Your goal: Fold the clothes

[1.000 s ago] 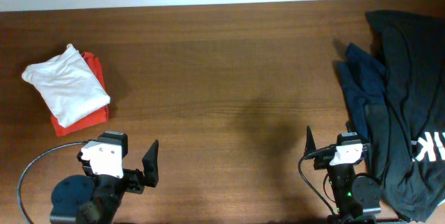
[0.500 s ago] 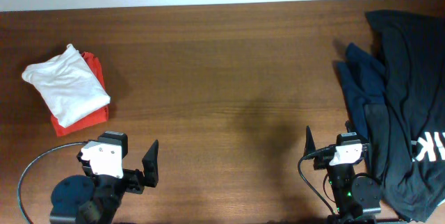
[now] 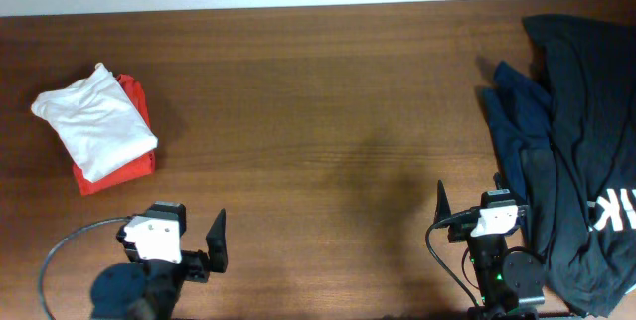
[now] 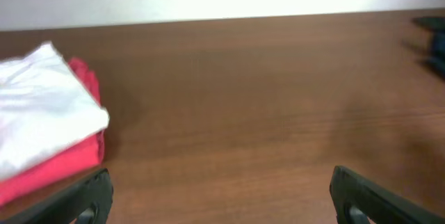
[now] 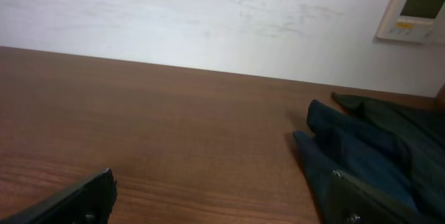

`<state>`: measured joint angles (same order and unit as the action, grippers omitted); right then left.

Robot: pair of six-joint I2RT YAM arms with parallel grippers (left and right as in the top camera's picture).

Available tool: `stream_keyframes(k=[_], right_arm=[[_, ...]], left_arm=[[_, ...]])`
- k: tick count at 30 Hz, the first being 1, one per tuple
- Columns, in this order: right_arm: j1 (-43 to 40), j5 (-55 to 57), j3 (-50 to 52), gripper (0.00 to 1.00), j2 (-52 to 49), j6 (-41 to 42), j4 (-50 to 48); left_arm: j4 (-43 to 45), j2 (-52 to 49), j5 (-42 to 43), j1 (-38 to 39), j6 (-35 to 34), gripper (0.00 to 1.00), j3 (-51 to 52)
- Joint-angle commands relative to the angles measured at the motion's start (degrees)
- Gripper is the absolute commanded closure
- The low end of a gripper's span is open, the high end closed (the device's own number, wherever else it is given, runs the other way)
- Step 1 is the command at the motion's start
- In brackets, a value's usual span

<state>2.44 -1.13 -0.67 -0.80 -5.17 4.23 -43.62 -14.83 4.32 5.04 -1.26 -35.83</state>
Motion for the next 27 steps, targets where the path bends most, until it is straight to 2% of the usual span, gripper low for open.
stream_keyframes(k=[1,3,4,7,10,27], right_arm=[[-0.22,-0.55,0.35,0.01,0.48,-0.39,0.2],[-0.22,-0.55,0.35,0.01,0.48,-0.42,0.2],[-0.22,-0.57,0.35,0.01,0.48,-0.39,0.2],[-0.22,-0.55,0.35,0.01,0.48,-0.39,0.2],[-0.22,-0.55,0.35,0.01,0.48,-0.42,0.2],[-0.22,-0.57,0.35,0.01,0.48,-0.39,0.2]], left_arm=[[8.9,6.25,-1.2,-1.86,0.9,0.01,12.61],[18.88,8.96,-1.14,-2.1,0.87,0.01,20.61],[29.9,10.88,-1.11,-2.1,0.87,0.01,27.41],[44.7,11.74,-1.31,-2.12,0.9,0.01,34.8],[39.06,14.56,-2.82,-2.21,0.9,0.01,35.34],[39.01,14.53,-2.64,-2.21,0.87,0.01,35.32]])
